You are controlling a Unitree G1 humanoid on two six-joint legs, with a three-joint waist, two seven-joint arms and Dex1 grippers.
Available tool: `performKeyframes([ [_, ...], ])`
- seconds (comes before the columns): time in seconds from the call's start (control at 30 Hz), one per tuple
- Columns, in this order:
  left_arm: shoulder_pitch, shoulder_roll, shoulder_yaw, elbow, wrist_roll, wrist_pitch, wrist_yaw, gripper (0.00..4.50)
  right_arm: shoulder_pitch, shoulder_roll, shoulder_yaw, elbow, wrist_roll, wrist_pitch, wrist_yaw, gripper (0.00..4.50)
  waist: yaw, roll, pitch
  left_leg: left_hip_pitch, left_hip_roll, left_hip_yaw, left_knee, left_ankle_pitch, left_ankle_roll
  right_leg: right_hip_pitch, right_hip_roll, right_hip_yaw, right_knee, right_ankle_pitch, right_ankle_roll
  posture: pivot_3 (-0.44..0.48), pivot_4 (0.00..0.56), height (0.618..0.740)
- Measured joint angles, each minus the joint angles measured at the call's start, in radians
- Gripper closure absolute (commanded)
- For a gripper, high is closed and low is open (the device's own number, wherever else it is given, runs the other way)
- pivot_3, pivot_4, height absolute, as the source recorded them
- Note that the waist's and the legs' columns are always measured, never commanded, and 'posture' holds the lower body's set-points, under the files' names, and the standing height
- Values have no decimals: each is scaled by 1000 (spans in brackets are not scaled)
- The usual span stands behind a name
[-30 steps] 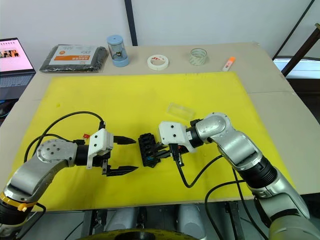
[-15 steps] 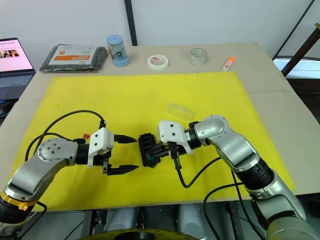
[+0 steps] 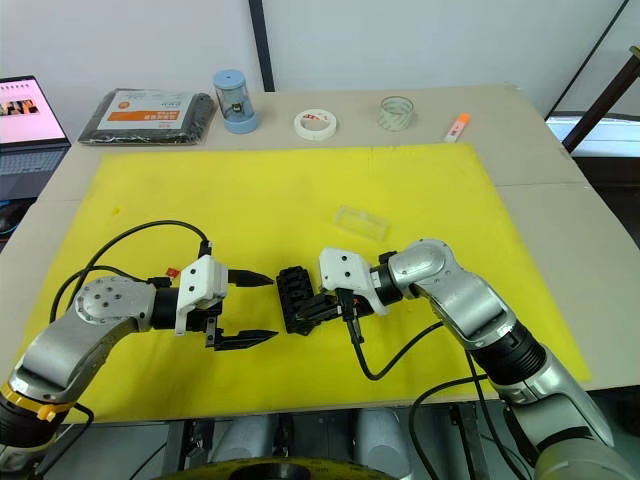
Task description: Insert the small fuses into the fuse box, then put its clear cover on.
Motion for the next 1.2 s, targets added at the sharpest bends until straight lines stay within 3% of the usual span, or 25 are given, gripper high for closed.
performKeyframes([
  [0.73,0,0,0,0,0,0,0,0,-12,1,1,7,11,31,1,4445,0,0,0,0,0,0,0,0,0,0,0,0,0,0,0,0,150,740],
  [1.2,0,0,0,0,0,0,0,0,18,-2,13,25,-41,-70,3,4445,0,0,0,0,0,0,0,0,0,0,0,0,-1,0,0,0,150,740],
])
